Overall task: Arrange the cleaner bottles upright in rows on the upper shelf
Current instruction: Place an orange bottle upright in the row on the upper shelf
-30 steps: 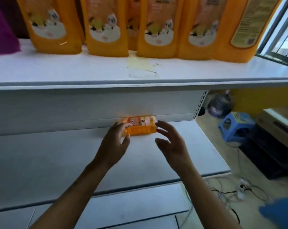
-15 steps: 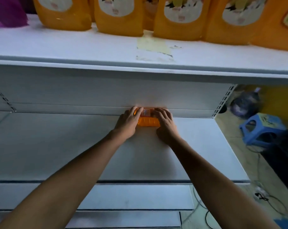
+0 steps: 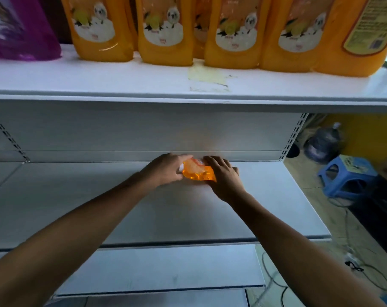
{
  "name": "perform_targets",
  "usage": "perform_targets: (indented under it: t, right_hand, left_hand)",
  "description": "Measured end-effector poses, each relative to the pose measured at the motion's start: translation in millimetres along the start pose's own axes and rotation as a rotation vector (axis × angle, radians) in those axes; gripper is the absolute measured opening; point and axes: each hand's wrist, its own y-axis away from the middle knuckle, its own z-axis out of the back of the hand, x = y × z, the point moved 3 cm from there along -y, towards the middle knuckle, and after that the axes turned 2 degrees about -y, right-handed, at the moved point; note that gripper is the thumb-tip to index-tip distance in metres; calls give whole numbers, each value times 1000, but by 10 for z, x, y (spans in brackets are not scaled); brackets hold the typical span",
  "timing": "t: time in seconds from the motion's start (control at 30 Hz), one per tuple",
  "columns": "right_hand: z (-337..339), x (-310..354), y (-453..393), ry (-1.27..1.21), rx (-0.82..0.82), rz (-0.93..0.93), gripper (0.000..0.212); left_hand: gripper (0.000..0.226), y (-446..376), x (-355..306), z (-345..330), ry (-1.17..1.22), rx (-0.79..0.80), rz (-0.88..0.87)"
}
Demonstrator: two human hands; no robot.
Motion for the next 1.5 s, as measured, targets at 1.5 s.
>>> perform_targets:
  t: [1.5]
  right_hand:
    - [127,3133,-179,-1054,371,271,67]
  left_hand:
    - [110,2807,658,726,1407,-421,452]
